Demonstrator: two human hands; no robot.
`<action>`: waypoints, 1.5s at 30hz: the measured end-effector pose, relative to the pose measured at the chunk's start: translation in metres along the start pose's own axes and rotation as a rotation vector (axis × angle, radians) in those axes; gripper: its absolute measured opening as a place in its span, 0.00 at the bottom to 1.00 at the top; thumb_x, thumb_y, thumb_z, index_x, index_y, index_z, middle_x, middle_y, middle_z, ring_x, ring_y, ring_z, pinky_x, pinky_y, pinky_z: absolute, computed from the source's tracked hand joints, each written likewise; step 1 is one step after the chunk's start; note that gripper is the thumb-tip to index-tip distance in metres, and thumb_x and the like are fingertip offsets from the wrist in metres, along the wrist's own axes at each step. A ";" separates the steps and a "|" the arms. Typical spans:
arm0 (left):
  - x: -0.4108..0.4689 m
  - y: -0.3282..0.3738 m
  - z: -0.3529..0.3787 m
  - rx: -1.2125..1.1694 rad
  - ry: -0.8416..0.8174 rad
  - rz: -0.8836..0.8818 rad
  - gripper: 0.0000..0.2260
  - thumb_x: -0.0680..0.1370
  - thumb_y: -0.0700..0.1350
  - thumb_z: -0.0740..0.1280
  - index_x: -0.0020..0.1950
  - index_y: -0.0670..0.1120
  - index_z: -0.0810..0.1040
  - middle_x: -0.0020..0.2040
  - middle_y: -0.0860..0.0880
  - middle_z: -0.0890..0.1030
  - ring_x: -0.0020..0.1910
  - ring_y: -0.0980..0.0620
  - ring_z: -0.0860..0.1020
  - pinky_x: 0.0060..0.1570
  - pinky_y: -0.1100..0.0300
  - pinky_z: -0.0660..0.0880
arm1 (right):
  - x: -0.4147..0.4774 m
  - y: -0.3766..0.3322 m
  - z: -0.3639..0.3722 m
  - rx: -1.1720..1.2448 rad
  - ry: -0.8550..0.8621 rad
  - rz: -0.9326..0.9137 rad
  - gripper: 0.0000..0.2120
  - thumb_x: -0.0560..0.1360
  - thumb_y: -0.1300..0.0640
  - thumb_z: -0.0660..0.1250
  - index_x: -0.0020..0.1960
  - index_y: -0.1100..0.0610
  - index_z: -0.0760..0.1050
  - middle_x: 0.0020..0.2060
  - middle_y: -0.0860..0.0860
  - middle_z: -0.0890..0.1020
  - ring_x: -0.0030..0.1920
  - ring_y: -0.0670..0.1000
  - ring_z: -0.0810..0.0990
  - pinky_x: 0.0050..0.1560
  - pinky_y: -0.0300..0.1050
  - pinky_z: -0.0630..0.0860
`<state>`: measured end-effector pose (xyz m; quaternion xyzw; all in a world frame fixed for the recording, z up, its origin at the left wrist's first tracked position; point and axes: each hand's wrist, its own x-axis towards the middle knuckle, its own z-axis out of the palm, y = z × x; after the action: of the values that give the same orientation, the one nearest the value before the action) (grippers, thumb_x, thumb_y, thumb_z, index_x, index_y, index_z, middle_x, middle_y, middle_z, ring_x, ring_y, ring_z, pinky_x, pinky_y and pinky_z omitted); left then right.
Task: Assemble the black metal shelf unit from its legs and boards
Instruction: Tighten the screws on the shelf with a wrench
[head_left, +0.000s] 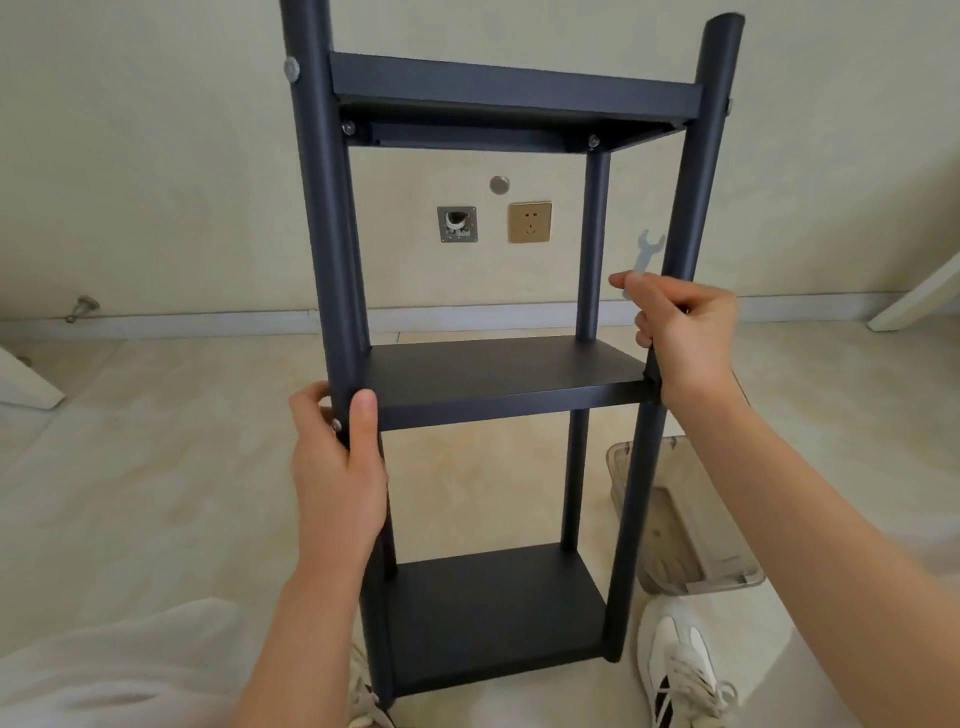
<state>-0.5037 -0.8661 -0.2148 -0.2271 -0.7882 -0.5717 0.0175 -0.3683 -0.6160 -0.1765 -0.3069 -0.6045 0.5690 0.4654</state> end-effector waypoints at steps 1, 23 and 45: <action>0.005 0.001 -0.004 0.045 -0.010 0.011 0.21 0.77 0.72 0.51 0.56 0.58 0.67 0.41 0.54 0.78 0.32 0.51 0.80 0.34 0.59 0.74 | -0.002 -0.003 0.003 0.000 -0.006 -0.014 0.06 0.75 0.56 0.69 0.44 0.51 0.86 0.24 0.41 0.75 0.28 0.42 0.69 0.36 0.38 0.69; 0.076 0.038 -0.013 -0.417 0.223 -0.003 0.07 0.79 0.50 0.71 0.43 0.53 0.76 0.29 0.55 0.70 0.26 0.57 0.69 0.30 0.64 0.72 | -0.018 0.011 0.032 -0.115 -0.119 -0.078 0.06 0.76 0.56 0.71 0.45 0.47 0.85 0.48 0.55 0.80 0.47 0.40 0.78 0.47 0.26 0.71; 0.083 0.022 0.005 -0.361 0.387 0.014 0.13 0.73 0.61 0.72 0.34 0.56 0.76 0.30 0.58 0.74 0.34 0.55 0.75 0.36 0.63 0.75 | -0.004 0.026 0.000 -0.499 -0.336 -0.121 0.07 0.75 0.53 0.71 0.48 0.54 0.86 0.62 0.46 0.76 0.61 0.45 0.74 0.61 0.39 0.72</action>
<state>-0.5686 -0.8283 -0.1730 -0.1184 -0.6538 -0.7358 0.1310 -0.3706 -0.6154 -0.2023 -0.2767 -0.8113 0.4169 0.3024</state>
